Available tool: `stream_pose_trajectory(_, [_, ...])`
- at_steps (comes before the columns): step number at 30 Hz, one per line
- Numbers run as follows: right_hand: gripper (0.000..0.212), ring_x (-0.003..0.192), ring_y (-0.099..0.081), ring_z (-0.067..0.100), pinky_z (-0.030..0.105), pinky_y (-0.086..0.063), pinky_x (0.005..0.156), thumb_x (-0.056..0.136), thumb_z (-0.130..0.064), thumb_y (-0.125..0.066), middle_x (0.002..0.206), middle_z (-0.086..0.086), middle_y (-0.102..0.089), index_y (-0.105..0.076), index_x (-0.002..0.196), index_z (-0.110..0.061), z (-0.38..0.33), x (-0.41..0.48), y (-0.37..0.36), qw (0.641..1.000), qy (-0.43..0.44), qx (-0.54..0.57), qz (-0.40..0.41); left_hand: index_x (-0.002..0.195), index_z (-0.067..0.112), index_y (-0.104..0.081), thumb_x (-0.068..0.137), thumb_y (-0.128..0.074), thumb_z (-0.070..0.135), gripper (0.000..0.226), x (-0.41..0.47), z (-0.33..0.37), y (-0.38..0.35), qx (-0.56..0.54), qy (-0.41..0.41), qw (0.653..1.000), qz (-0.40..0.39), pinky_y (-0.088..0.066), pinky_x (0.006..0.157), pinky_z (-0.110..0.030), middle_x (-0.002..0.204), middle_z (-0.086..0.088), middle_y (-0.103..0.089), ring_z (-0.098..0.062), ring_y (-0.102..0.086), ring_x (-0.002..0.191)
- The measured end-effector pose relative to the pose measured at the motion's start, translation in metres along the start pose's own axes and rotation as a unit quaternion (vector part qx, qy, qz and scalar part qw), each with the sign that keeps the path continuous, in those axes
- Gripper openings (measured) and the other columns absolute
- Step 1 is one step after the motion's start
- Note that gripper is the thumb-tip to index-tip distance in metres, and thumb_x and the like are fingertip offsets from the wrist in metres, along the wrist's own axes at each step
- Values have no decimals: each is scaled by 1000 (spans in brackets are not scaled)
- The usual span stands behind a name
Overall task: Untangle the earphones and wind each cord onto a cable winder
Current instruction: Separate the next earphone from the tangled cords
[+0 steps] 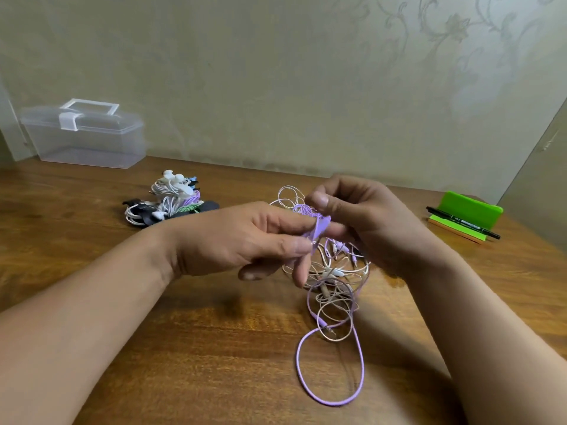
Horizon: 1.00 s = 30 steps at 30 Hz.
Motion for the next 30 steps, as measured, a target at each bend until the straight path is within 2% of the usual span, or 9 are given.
stream_pose_trajectory(4, [21, 56, -18, 19, 24, -21, 47, 100, -29, -66, 67, 12, -37, -68, 91, -10, 13, 3, -14, 998, -7, 52, -23, 137, 8, -61, 101, -55, 17, 37, 2, 8, 19, -155, -78, 979, 110, -32, 45, -13, 112, -14, -70, -9, -33, 40])
stream_pose_trajectory(8, [25, 54, -37, 9, 24, -29, 50, 103, -36, -61, 70, 0, -54, -77, 102, -17, 10, 1, -14, 992, -14, -119, 26, 152, 25, -47, 101, -54, 17, 52, 1, -3, 49, -156, -83, 954, 243, -15, 49, -28, 123, -9, -71, -4, -32, 37])
stream_pose_trajectory(15, [21, 70, -63, 25, 40, -51, 70, 107, -32, -57, 81, -1, -71, -76, 106, -22, 2, -4, -35, 950, 28, -309, 8, 157, 25, -37, 107, -50, 9, 55, -1, -11, 54, 11, -36, 948, 316, -28, 42, -14, 120, 0, -75, -2, -36, 37])
stream_pose_trajectory(19, [24, 55, -44, 7, 28, -34, 53, 103, -34, -65, 64, 3, -58, -73, 87, -18, -7, -5, -24, 934, 51, -350, 45, 159, 20, -34, 107, -48, 3, 57, 2, -10, 40, 98, 3, 953, 288, -18, 80, -9, 141, -2, -62, 22, -33, 85])
stream_pose_trajectory(20, [25, 53, -43, 6, 23, -32, 51, 101, -34, -68, 60, -1, -55, -72, 83, -16, -9, -5, -19, 933, 54, -350, 57, 160, 22, -35, 108, -49, 7, 56, 2, -12, 39, 134, 6, 953, 272, -40, 74, -4, 148, 2, -57, 19, -37, 104])
stream_pose_trajectory(21, [24, 52, -43, 6, 19, -31, 50, 99, -32, -71, 58, -5, -54, -71, 81, -16, -11, -6, -14, 934, 59, -345, 69, 159, 25, -37, 108, -51, 12, 55, 2, -14, 39, 177, 13, 950, 257, -52, 105, -32, 151, 8, -55, 14, -44, 124])
stream_pose_trajectory(22, [21, 52, -44, 5, 17, -31, 51, 97, -29, -73, 59, -8, -56, -71, 80, -17, -13, -6, -11, 936, 64, -338, 79, 157, 29, -41, 108, -53, 19, 52, 1, -15, 38, 225, 25, 943, 243, -46, 113, -35, 149, 15, -57, 8, -49, 133])
stream_pose_trajectory(26, [6, 64, -58, 3, 19, -44, 60, 94, -20, -78, 75, -6, -71, -74, 90, -17, -22, -7, -7, 951, 91, -280, 93, 139, 31, -59, 107, -55, 25, 33, 1, -13, 29, 235, 43, 956, 171, -54, 100, -38, 117, 14, -74, -6, -69, 108])
stream_pose_trajectory(30, [6, 62, -62, 0, 14, -45, 60, 95, -12, -75, 78, -3, -74, -73, 96, -6, -22, -7, -3, 982, 91, -150, 72, 123, 8, -65, 106, -51, 14, 23, 2, -8, 23, 91, 30, 988, 121, -42, 52, -14, 83, 2, -69, -4, -52, 52])
Point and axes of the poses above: each hand's wrist, its own x-axis towards the middle knuckle, its own y-axis out of the back of the hand, z = x × y, the point moved 7 cm from there along x, towards the middle knuckle
